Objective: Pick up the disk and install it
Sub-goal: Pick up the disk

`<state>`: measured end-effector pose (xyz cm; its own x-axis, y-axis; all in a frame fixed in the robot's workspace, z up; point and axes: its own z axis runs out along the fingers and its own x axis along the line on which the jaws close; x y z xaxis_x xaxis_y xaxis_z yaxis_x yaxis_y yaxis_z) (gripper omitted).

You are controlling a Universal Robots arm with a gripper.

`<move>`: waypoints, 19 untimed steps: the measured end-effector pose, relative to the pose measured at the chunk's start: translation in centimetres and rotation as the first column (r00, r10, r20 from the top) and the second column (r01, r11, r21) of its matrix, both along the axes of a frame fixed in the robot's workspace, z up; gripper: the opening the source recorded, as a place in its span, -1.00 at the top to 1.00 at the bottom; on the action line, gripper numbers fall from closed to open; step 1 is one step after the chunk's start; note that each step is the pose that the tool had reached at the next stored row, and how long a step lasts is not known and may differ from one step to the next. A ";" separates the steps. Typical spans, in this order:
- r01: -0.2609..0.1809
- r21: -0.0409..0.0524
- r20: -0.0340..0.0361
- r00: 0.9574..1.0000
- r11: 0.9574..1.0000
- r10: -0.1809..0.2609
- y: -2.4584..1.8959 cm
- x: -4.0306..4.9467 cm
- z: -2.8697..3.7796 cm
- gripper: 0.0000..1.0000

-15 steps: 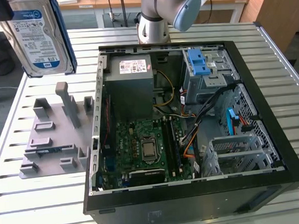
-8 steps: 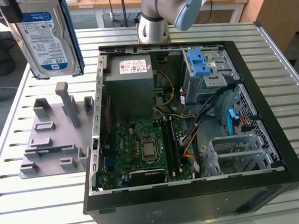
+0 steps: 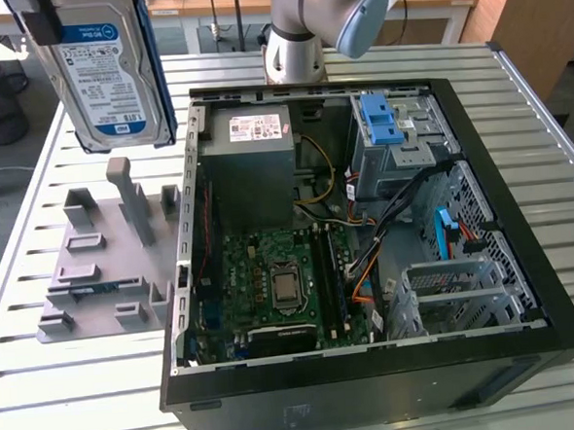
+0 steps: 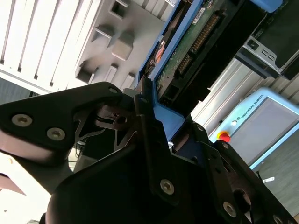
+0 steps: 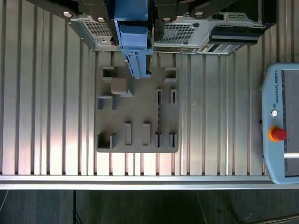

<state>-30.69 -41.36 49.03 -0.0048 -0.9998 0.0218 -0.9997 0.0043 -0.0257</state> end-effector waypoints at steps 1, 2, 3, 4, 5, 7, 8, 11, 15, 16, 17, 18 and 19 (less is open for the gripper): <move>0.000 0.000 0.000 1.000 1.000 0.000 -0.01 0.19 0.00 0.27; 0.000 0.000 0.000 1.000 1.000 0.000 -0.03 0.38 0.00 0.27; 0.000 0.000 0.000 1.000 1.000 0.000 -0.04 0.54 -0.01 0.27; 0.000 0.000 0.000 1.000 1.000 0.000 -0.05 0.68 -0.01 0.27; 0.000 0.000 0.000 1.000 1.000 0.000 -0.06 0.81 -0.01 0.27; 0.000 0.000 0.000 1.000 1.000 0.000 -0.08 1.08 -0.02 0.27; 0.000 0.000 0.000 1.000 1.000 0.000 -0.09 1.23 -0.02 0.27; 0.000 0.000 0.000 1.000 1.000 0.000 -0.11 1.65 -0.03 0.27; 0.000 0.000 0.000 1.000 1.000 0.000 -0.15 2.27 -0.03 0.27; 0.000 0.000 0.000 1.000 1.000 0.000 -0.16 2.44 -0.04 0.27; 0.000 0.000 0.000 1.000 1.000 0.000 -0.16 2.62 -0.04 0.27; 0.000 0.000 0.000 1.000 1.000 0.000 -0.17 2.79 -0.04 0.27; 0.000 0.000 0.000 1.000 1.000 0.000 -0.18 2.96 -0.05 0.27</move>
<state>-27.72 -41.53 48.98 -0.0048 -0.9998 0.0218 -0.9997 0.0042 -0.0257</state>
